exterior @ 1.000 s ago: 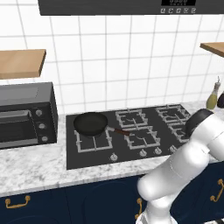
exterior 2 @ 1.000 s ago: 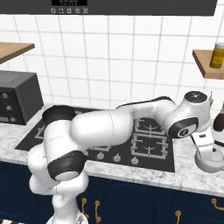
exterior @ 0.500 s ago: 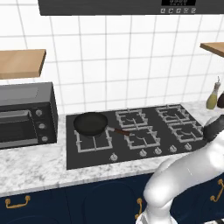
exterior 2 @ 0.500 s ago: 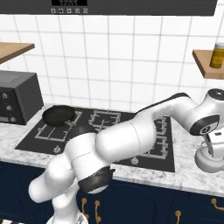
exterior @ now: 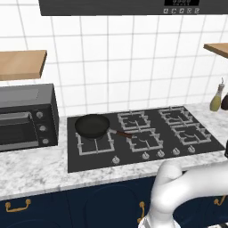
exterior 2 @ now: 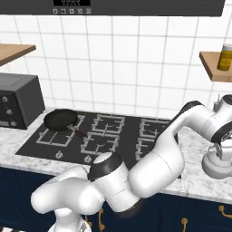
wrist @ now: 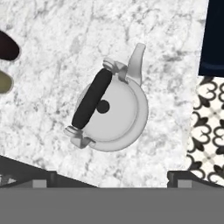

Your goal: Pick the kettle from the counter and place it on a stove burner. Then turn the burner on.

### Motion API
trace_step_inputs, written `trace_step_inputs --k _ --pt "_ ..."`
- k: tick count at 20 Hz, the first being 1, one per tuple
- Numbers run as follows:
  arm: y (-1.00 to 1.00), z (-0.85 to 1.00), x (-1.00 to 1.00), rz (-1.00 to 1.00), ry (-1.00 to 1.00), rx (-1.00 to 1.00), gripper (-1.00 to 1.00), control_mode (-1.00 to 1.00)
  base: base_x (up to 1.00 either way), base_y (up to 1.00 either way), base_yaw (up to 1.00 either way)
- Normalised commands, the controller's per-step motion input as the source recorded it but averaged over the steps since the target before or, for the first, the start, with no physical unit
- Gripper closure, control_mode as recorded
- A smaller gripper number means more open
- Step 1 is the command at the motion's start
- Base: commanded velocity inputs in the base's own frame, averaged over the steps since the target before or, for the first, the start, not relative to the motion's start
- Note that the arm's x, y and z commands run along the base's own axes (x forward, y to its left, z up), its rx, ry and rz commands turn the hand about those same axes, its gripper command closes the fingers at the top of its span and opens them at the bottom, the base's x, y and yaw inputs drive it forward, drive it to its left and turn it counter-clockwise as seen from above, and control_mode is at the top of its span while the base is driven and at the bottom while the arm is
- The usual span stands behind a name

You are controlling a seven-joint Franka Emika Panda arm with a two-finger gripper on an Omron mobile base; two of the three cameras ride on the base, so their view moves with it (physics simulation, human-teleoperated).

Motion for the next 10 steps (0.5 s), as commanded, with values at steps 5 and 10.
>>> trace_step_inputs --k 5,10 --pt "-0.14 -0.41 0.34 -0.06 -0.04 -0.06 -1.00 -1.00 0.00 0.00 0.00" --pt "-0.06 -0.42 0.42 -0.04 -0.02 -0.06 -1.00 -1.00 0.00 0.00 0.00"
